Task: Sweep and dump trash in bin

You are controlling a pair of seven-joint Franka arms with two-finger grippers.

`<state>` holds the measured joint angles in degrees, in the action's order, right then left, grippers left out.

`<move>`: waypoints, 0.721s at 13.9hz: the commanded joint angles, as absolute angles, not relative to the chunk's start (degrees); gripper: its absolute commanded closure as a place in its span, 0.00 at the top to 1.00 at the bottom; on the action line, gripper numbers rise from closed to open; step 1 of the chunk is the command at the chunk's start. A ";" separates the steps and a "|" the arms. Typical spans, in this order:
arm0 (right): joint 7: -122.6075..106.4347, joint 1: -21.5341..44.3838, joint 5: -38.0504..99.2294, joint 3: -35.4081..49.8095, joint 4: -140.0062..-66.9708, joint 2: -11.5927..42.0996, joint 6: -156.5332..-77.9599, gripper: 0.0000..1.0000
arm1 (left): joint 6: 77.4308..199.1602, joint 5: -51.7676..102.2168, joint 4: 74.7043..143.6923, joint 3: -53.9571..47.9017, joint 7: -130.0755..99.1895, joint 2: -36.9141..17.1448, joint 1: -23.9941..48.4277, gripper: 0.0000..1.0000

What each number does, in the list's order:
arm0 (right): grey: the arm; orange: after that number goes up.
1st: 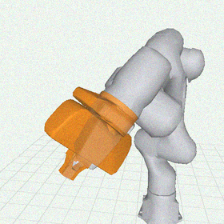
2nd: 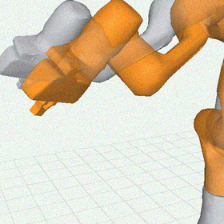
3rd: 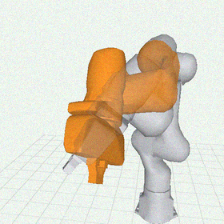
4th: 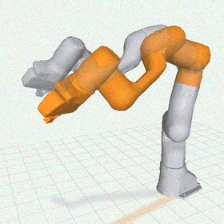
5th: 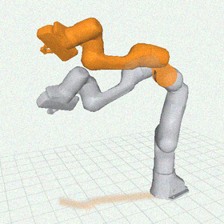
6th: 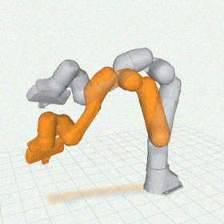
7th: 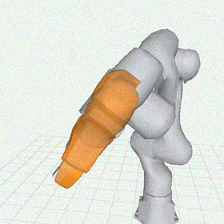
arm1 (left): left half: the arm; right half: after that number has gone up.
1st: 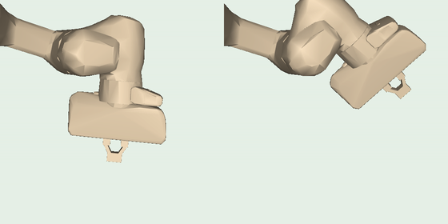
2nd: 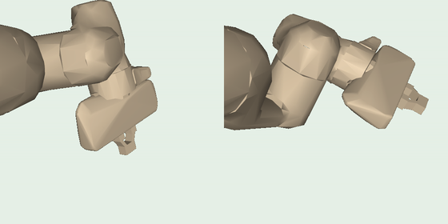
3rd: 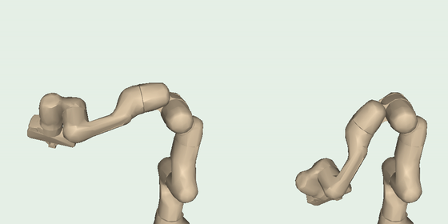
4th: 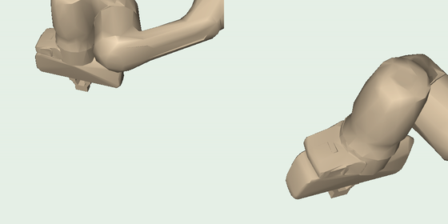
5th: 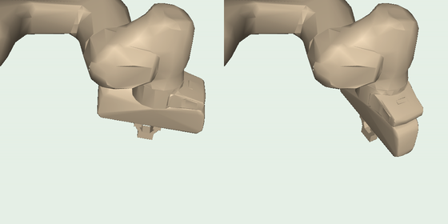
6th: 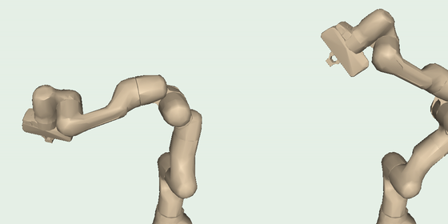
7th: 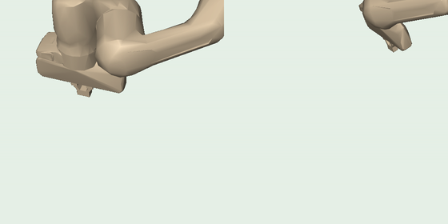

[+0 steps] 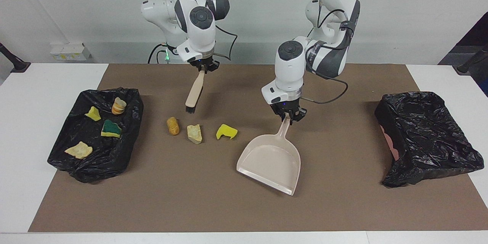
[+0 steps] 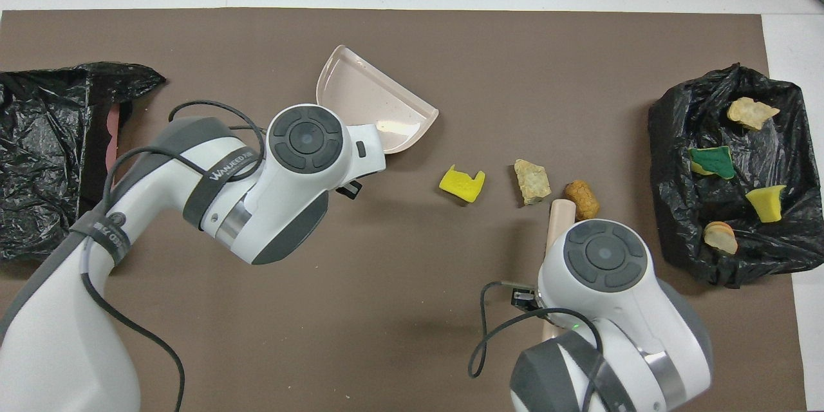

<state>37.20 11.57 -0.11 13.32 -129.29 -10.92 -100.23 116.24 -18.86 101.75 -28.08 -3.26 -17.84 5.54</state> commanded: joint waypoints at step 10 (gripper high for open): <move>9.68 -7.91 -4.31 14.06 -135.87 -7.82 -116.97 0.00 | 115.14 -18.81 105.38 -27.95 55.17 -15.73 -2.90 0.00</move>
